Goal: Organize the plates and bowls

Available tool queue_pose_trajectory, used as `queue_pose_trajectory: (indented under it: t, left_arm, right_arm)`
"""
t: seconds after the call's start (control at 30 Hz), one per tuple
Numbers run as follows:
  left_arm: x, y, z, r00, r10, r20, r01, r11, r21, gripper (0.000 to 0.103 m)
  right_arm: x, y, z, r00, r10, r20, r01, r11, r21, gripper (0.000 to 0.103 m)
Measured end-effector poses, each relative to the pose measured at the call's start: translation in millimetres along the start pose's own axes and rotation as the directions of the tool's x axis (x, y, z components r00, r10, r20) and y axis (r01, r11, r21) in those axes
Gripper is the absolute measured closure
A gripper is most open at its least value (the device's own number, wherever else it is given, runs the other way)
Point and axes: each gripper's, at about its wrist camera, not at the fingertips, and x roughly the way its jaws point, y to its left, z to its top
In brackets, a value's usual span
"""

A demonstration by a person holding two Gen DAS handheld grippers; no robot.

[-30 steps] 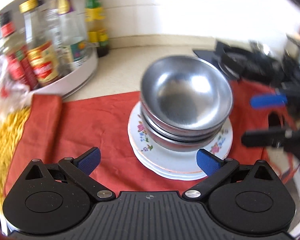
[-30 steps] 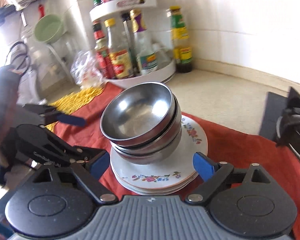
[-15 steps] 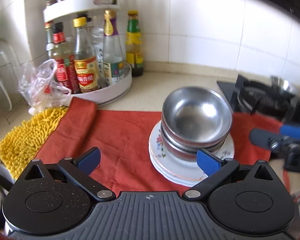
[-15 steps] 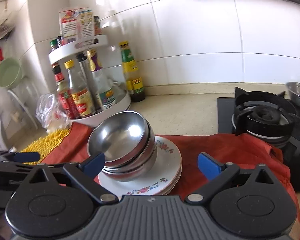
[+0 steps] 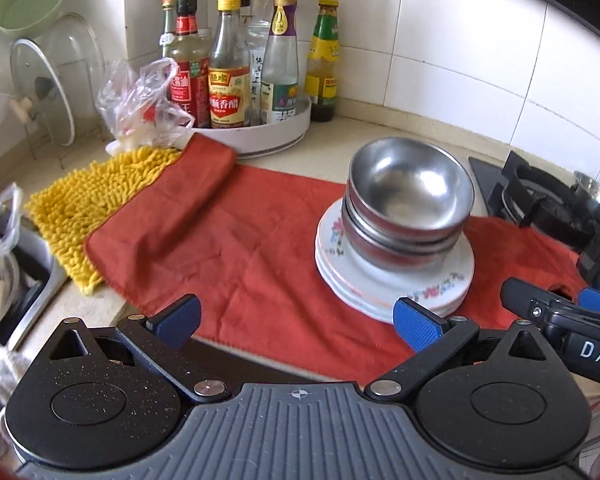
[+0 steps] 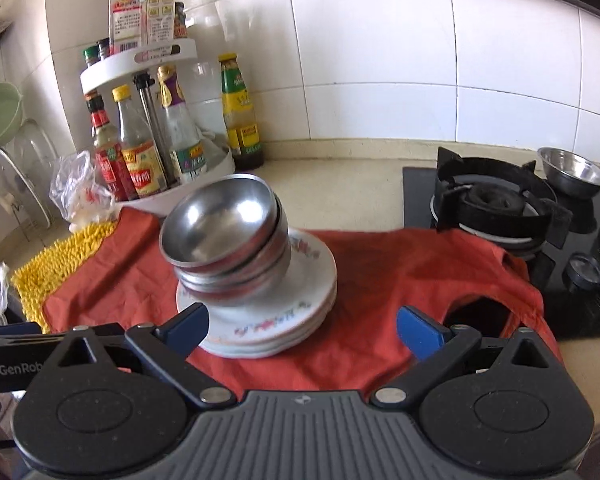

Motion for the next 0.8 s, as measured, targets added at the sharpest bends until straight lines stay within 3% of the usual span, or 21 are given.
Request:
queue_pose_trajectory:
  t: [0.8]
  left_arm:
    - [-28.5,-13.1,-24.8,0.999,0.048,-0.019,-0.047,0.999,0.007,0.001]
  right_arm:
    - [-26.7,-9.9,-22.1,0.999,-0.01,-0.035,0.012,0.999,0.036,0.004]
